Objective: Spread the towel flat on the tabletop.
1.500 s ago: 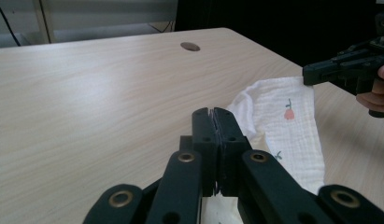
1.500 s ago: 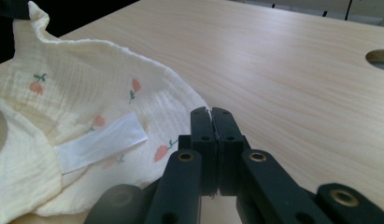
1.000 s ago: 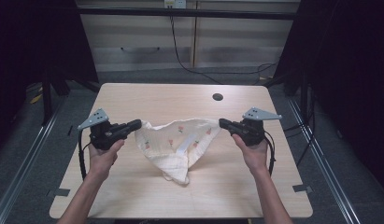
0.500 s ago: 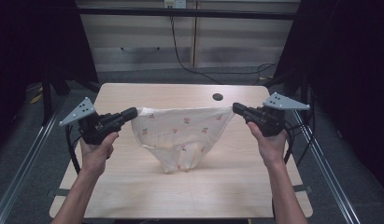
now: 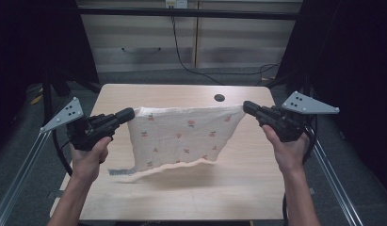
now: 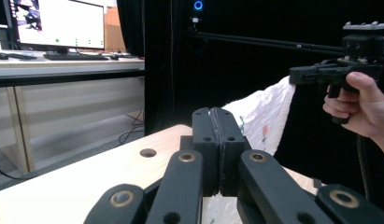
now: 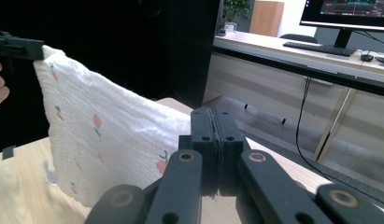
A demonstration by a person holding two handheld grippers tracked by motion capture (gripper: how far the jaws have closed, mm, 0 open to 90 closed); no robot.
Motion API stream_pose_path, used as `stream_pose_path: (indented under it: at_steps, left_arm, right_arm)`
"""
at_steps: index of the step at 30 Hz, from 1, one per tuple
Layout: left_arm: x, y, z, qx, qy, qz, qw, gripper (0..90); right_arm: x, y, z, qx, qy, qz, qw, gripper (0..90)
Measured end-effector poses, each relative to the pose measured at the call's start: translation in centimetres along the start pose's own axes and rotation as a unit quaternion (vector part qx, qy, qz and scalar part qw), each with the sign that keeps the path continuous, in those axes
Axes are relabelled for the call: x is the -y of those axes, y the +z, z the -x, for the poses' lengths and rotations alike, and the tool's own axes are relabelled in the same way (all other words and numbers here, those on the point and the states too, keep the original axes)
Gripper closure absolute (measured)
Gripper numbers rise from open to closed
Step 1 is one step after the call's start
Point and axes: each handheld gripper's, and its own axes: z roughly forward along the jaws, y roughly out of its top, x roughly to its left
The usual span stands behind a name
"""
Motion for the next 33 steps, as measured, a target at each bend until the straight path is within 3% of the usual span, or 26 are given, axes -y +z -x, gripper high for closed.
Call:
stream_pose_path:
  at_steps: [5, 9, 15, 18, 20, 21, 22, 29, 33]
  left_arm:
    - [-0.2, -0.6, 0.7, 0.003, 0.000, -0.013, 0.9999, 89.2]
    - [-1.1, -1.0, 1.9, 0.023, -0.001, -0.010, 0.9997, 89.2]
    - [-1.6, -0.6, 3.0, 0.021, 0.015, -0.020, 0.9995, 89.2]
    - [-0.8, 0.0, 2.2, 0.014, 0.005, -0.034, 0.9993, 89.2]
    - [1.0, 1.2, 0.4, 0.010, -0.014, -0.057, 0.9982, 89.1]
    - [1.0, 1.2, 0.4, 0.010, -0.014, -0.057, 0.9982, 89.1]
    - [2.2, 2.0, -0.5, 0.008, -0.032, -0.075, 0.9966, 89.1]
    - [4.8, 4.1, -2.9, -0.008, -0.049, -0.114, 0.9922, 89.1]
    - [6.2, 5.6, -4.9, -0.024, -0.060, -0.142, 0.9877, 89.1]
  right_arm:
    - [-0.1, -1.1, -0.7, -0.003, -0.006, 0.003, 1.0000, 89.3]
    - [-0.8, -2.6, -1.6, 0.003, -0.015, 0.015, 0.9998, 89.3]
    - [-0.9, -3.7, -1.5, 0.010, -0.011, 0.034, 0.9993, 89.3]
    - [0.7, -2.8, -0.8, 0.014, 0.002, 0.015, 0.9998, 89.3]
    - [2.0, -2.1, -0.2, 0.012, 0.016, 0.004, 0.9998, 89.3]
    - [2.7, -1.7, 0.2, 0.010, 0.022, -0.001, 0.9997, 89.3]
    - [3.2, -1.3, 0.5, 0.008, 0.030, -0.006, 0.9995, 89.3]
    - [6.0, 1.6, 2.8, 0.017, 0.055, -0.048, 0.9972, 89.3]
    - [7.4, 3.5, 4.2, 0.019, 0.067, -0.066, 0.9954, 89.3]
